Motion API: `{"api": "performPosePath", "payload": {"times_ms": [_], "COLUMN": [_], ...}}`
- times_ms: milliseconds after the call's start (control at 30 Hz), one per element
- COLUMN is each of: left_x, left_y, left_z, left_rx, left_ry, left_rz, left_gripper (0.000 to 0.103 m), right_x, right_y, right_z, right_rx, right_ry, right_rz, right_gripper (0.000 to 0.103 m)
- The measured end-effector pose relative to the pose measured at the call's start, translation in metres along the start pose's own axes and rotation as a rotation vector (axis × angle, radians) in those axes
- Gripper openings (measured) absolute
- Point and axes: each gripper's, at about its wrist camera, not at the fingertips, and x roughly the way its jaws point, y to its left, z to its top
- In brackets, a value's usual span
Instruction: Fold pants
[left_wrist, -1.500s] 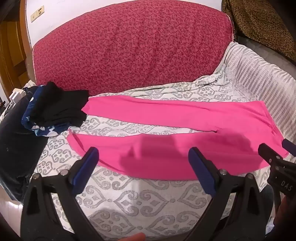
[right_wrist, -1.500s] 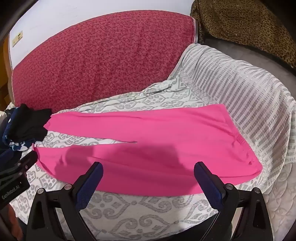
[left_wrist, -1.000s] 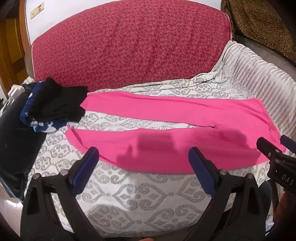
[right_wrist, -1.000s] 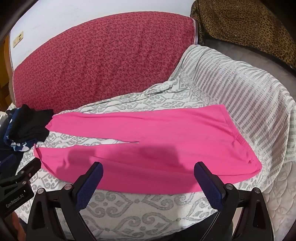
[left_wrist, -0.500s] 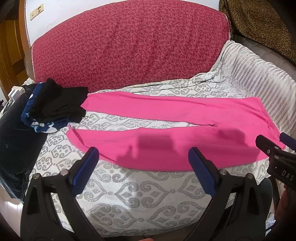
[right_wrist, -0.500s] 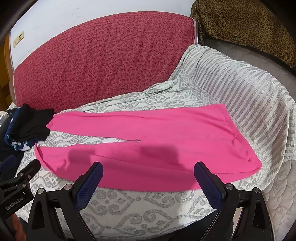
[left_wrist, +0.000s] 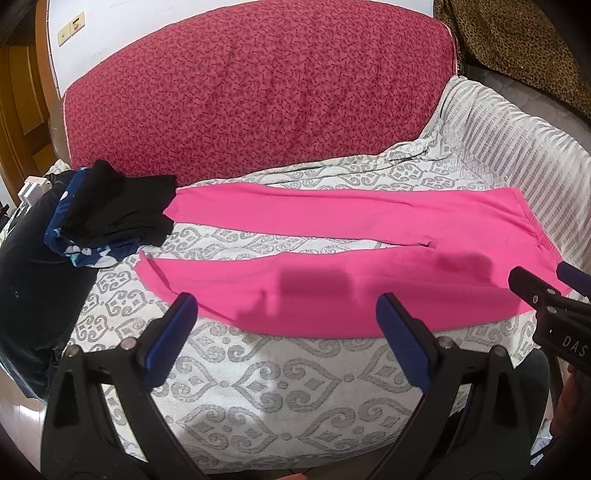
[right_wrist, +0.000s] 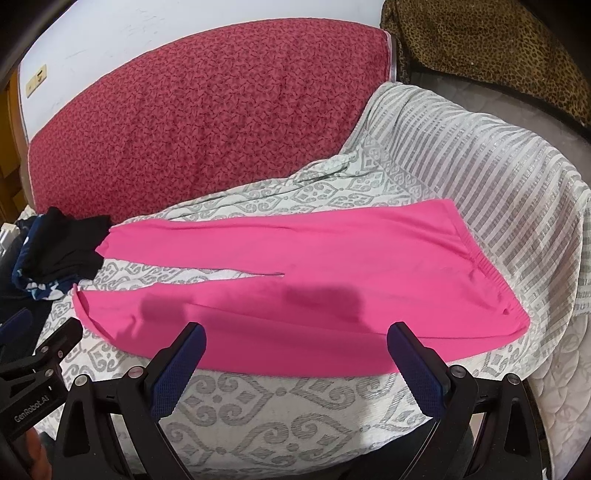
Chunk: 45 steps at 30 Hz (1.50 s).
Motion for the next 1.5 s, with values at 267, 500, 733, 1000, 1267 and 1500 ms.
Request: {"api": "performPosePath", "payload": {"times_ms": [267, 500, 733, 1000, 1267, 1500], "left_x": [0.0024, 0.0061, 0.0073, 0.0082, 0.008, 0.0077], "left_y": [-0.0016, -0.0018, -0.0026, -0.0037, -0.0025, -0.0003], "left_z": [-0.003, -0.0055, -0.0056, -0.006, -0.0063, -0.0063], "left_rx": [0.01, 0.011, 0.011, 0.015, 0.015, 0.016], "left_ry": [0.007, 0.021, 0.029, 0.029, 0.029, 0.027], "left_rz": [-0.003, -0.004, -0.004, -0.011, -0.01, -0.015], "left_gripper": [0.097, 0.097, 0.097, 0.097, 0.097, 0.097], "right_x": [0.002, 0.0042, 0.0056, 0.0067, 0.0073, 0.0069], "right_y": [-0.0027, -0.0033, -0.0028, -0.003, -0.0032, -0.0046], "right_z": [-0.0027, -0.0046, -0.0059, -0.0064, -0.0076, -0.0072], "right_rx": [0.009, 0.009, 0.004, 0.002, 0.002, 0.012], "right_ry": [0.004, 0.009, 0.012, 0.013, 0.015, 0.011], "right_rz": [0.001, 0.01, 0.022, 0.022, 0.022, 0.03], "right_gripper": [0.1, 0.096, 0.091, 0.089, 0.082, 0.077]}}
